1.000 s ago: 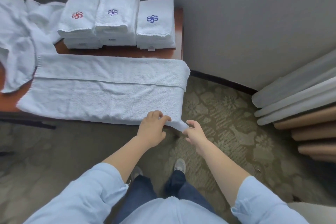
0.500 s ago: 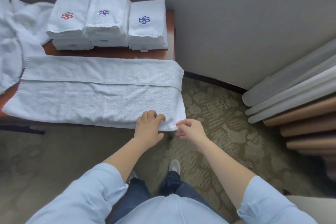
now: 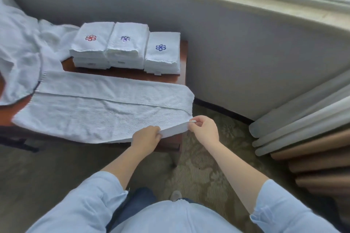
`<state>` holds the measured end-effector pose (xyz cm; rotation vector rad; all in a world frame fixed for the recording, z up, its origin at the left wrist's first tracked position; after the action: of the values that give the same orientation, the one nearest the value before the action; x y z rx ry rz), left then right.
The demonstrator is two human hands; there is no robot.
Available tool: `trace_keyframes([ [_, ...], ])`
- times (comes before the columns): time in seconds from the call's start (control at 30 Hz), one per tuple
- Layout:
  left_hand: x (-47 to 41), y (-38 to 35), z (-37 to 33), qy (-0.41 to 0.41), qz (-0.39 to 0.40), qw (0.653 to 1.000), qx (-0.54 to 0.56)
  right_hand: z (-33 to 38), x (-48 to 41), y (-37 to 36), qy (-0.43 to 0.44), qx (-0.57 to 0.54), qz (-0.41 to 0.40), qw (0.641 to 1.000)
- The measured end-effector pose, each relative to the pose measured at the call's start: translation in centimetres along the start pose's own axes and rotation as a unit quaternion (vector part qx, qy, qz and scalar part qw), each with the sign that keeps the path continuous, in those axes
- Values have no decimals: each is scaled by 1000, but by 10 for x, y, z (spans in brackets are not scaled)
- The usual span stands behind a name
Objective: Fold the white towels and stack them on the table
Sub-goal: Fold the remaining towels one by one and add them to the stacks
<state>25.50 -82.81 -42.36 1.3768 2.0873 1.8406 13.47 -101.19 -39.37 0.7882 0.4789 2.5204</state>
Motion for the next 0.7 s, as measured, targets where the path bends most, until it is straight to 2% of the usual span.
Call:
trace_keyframes([
  [0.07, -3, 16, 9, 5, -12, 1000, 5, 9, -6, -1, 6, -10, -23, 1000],
  [0.27, -25, 68, 18, -27, -50, 998, 7, 22, -26, -9, -33, -134, -50, 989],
  [0.4, -58, 96, 13, -65, -57, 996, -22, 30, -48, -5, -47, -148, -95, 983],
  [0.7, -172, 123, 7, -151, 28, 986, -61, 32, -119, 3, -127, -176, -175, 960],
])
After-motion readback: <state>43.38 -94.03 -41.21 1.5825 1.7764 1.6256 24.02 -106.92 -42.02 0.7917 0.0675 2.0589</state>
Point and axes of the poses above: each hand's wrist, its own x-axis away from the middle knuckle, its own y-axis out of the back of the hand, z = x × y, the point moved 7 cm from there along -x, towards the middle knuckle, and after that the axes turned 12 degrees about z, right-handed, at the moved point
